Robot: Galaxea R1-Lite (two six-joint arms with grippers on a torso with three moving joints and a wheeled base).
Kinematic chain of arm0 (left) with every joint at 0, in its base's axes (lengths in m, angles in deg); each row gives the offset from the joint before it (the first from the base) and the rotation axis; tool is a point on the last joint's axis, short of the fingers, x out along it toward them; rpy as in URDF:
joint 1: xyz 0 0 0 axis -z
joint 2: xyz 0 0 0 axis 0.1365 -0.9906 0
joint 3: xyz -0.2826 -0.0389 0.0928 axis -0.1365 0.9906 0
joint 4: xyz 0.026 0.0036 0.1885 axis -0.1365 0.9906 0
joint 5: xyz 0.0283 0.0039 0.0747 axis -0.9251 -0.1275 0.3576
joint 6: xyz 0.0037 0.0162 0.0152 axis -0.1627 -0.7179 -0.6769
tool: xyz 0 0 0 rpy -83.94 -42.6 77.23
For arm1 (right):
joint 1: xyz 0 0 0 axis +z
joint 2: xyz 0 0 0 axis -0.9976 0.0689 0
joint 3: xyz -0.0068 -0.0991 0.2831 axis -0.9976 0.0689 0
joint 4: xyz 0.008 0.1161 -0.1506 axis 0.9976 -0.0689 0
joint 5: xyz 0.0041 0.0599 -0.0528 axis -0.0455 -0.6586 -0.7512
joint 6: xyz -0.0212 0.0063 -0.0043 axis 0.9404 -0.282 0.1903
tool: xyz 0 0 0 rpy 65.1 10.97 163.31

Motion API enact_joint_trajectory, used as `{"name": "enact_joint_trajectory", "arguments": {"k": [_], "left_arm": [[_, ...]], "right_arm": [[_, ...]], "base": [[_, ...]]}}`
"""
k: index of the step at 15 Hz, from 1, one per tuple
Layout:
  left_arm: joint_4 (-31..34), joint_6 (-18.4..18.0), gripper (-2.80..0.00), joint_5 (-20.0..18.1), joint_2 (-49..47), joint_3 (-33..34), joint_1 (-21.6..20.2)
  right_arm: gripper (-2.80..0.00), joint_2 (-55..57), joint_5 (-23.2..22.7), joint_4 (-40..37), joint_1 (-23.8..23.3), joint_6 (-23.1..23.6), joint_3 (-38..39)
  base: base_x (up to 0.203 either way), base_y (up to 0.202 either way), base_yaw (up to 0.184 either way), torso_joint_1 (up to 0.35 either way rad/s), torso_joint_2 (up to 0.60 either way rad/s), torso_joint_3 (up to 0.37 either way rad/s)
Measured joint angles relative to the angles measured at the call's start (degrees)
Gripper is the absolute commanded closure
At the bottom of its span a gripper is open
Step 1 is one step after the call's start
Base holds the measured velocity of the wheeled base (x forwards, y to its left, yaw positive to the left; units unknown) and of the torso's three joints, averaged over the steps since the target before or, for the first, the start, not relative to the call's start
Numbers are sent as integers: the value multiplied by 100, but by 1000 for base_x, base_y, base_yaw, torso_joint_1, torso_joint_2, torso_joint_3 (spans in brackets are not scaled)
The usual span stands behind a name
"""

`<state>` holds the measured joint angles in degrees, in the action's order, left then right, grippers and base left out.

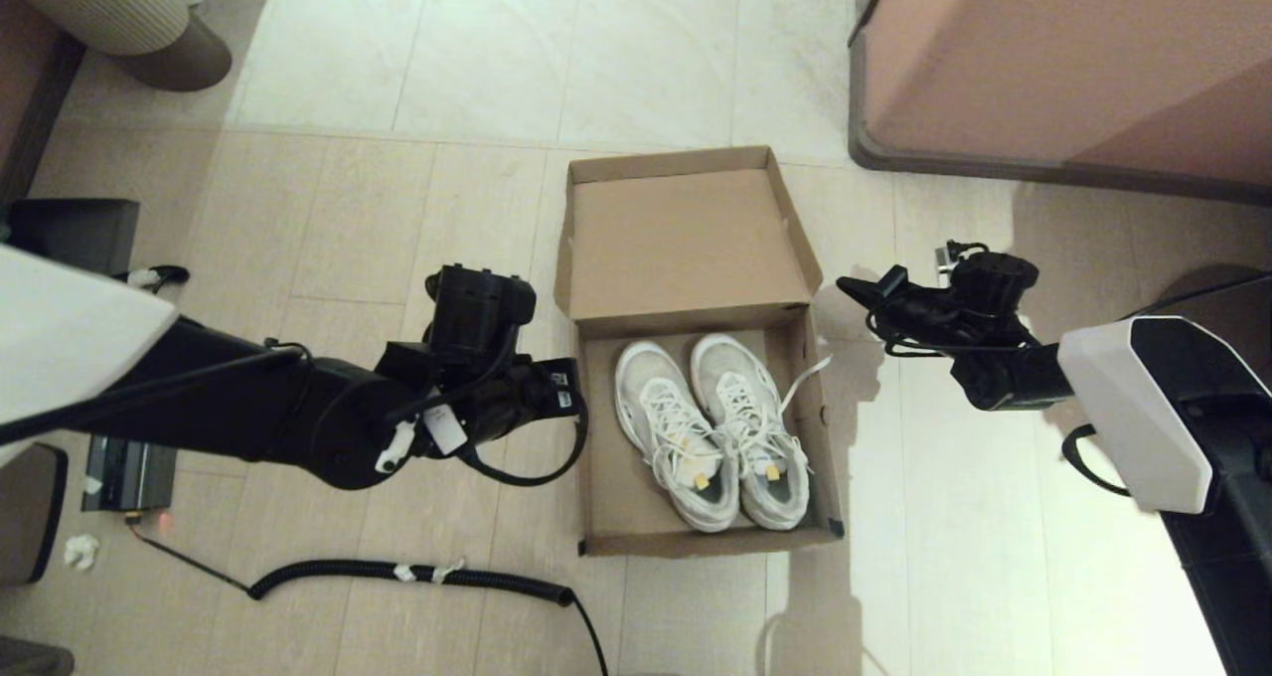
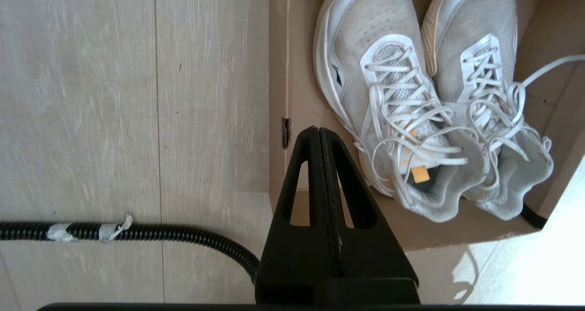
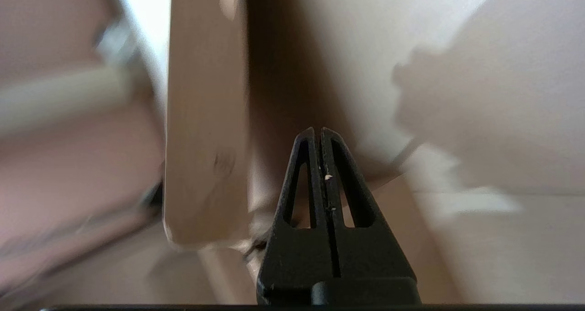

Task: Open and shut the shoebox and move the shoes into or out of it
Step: Close the shoe box

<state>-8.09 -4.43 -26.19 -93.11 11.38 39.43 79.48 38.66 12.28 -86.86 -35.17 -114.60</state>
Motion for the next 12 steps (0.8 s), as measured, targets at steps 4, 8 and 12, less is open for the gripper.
{"name": "enact_joint_trajectory", "arguments": {"k": [4,8,12], "left_arm": [[-263,-4,0,0,19,167,5],[-467,-1,0,6,69,473,5],[-584,-6,0,11,181,656,5]], "right_arm": [[0,295,-613,55,40,-141,-257],[0,390,-824,361,139,-301,-269],[0,440,-1064,807,207,-817,-268]], "base": [[0,0,0,0,0,0],[0,0,0,0,0,0],[0,0,0,0,0,0]]}}
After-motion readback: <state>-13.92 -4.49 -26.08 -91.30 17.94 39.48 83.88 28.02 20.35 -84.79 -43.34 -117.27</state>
